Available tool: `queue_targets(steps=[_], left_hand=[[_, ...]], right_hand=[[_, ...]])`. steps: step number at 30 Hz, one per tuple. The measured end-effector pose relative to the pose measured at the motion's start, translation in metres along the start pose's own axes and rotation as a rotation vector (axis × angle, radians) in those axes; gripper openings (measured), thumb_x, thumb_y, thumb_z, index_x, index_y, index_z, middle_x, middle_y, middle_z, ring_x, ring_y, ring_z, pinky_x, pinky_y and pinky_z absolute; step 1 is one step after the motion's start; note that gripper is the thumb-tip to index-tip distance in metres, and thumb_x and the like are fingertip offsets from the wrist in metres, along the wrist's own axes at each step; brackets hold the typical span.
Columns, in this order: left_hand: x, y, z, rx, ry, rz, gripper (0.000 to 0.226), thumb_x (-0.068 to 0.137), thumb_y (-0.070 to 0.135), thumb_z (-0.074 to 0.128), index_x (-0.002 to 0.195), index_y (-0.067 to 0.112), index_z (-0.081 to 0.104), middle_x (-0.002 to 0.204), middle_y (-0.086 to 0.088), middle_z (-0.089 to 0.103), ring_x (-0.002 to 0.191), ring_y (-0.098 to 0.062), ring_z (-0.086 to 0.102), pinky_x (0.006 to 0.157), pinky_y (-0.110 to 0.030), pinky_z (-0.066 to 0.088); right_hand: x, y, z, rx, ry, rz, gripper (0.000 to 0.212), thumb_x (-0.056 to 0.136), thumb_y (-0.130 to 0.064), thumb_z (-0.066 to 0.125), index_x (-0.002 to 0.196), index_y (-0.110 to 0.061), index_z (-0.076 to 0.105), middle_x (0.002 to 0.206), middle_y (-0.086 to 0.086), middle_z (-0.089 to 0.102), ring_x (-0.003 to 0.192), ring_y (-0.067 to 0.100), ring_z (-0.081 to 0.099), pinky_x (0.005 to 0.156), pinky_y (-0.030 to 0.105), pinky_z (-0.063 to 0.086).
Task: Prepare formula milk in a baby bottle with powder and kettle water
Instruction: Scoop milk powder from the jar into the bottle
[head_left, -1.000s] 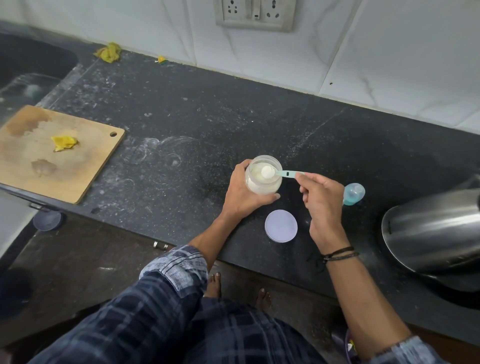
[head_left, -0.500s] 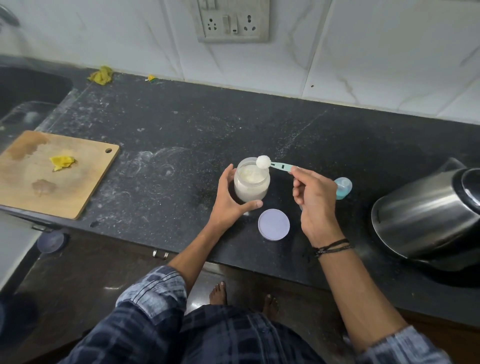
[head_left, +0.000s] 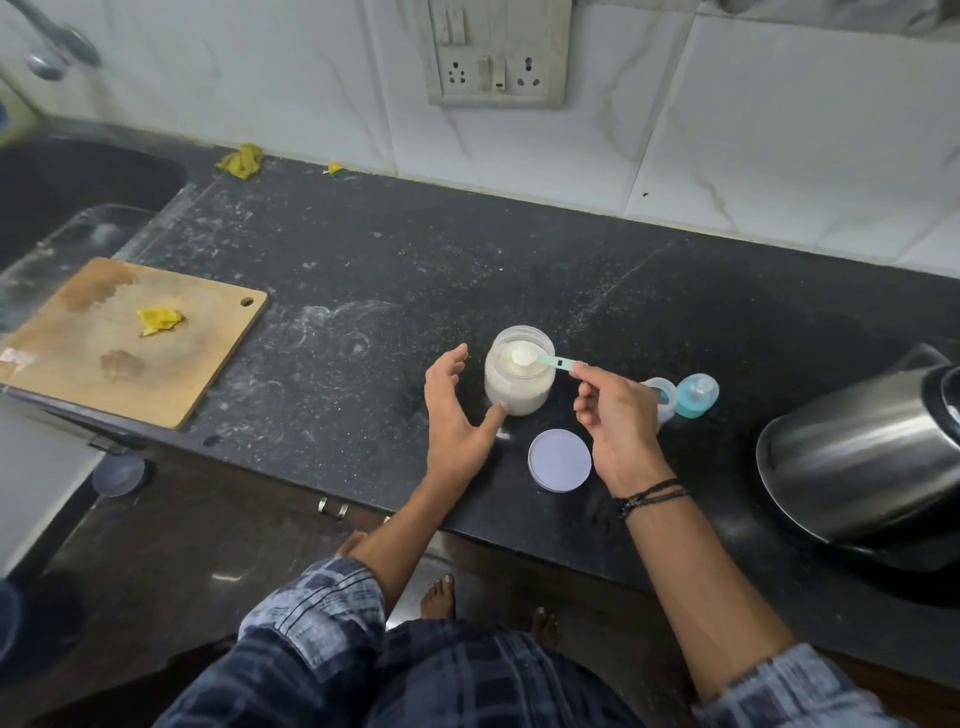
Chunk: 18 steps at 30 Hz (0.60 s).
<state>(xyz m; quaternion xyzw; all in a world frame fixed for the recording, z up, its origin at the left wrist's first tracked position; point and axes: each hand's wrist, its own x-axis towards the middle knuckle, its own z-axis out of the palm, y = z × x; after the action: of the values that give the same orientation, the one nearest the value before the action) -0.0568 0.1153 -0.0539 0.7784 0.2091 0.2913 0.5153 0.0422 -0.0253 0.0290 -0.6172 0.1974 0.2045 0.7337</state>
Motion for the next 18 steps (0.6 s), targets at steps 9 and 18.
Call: queue_targets(steps=[9, 18], left_hand=[[-0.013, 0.004, 0.003, 0.175, -0.042, 0.417, 0.008, 0.09, 0.007, 0.065, 0.092, 0.015, 0.065, 0.096, 0.006, 0.066, 0.087, -0.015, 0.06, 0.077, -0.033, 0.051], [-0.025, 0.026, 0.04, 0.149, -0.383, 0.445, 0.023, 0.093, 0.019, 0.066, 0.116, 0.017, 0.065, 0.12, 0.003, 0.065, 0.114, -0.012, 0.059, 0.101, -0.015, 0.041]], right_hand=[[-0.005, -0.004, 0.003, 0.065, -0.005, 0.048, 0.007, 0.086, -0.006, 0.079, 0.083, -0.002, 0.074, 0.057, -0.001, 0.058, 0.044, 0.008, 0.05, 0.041, 0.019, 0.038], [-0.02, -0.031, -0.027, 0.143, -0.037, 0.033, 0.014, 0.087, -0.009, 0.079, 0.096, 0.001, 0.076, 0.061, -0.001, 0.058, 0.048, 0.007, 0.052, 0.041, 0.017, 0.038]])
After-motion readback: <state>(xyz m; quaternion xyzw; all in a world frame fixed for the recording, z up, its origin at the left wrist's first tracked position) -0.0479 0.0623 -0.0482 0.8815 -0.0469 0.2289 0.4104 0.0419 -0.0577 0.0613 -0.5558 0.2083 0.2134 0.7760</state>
